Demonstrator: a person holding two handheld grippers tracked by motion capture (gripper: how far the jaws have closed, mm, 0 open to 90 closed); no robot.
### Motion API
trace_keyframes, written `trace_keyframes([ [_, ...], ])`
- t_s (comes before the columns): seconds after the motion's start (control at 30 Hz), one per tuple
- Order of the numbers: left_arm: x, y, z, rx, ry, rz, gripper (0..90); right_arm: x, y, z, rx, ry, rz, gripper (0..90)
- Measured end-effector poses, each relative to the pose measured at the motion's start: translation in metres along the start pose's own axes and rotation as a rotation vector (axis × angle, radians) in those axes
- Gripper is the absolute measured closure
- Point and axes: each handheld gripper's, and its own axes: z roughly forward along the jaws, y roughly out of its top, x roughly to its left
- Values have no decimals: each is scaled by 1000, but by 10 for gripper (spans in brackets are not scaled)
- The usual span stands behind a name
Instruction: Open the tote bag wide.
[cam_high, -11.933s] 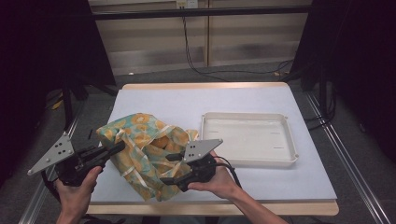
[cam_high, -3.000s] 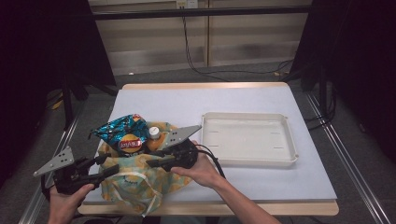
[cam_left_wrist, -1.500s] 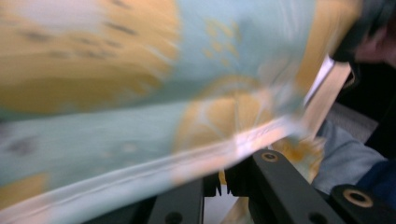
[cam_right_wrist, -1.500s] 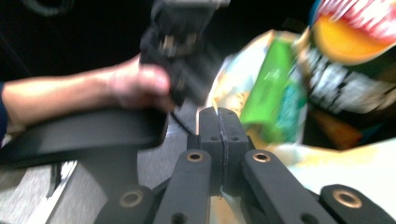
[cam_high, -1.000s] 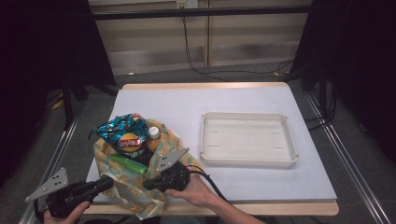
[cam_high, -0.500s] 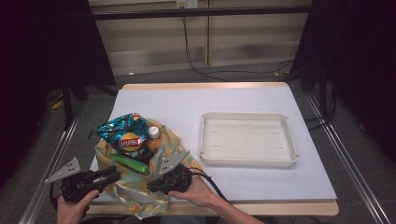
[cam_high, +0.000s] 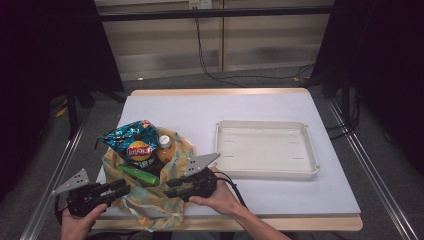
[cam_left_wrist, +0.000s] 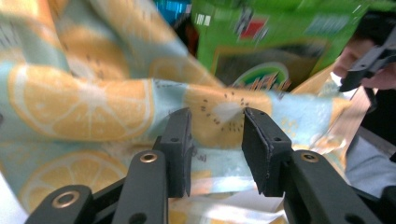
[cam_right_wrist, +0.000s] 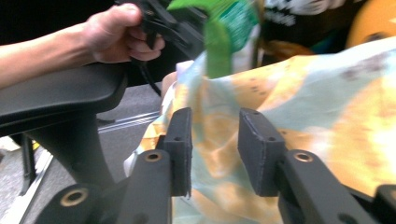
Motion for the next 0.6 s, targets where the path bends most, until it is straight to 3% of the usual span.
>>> trace_keyframes([
  [0.17,-4,12,-9,-34,13,19,595,-5,3,-12,-15,-43,4,597],
  [0.33,-5,38,-17,-87,46,61,553,-8,7,-28,-22,-97,1,560],
  [0.5,-3,55,-20,-116,49,77,491,-8,9,-43,-40,-125,5,546],
  [0.6,-1,70,-22,-148,80,82,458,-10,9,-58,-56,-159,13,537],
])
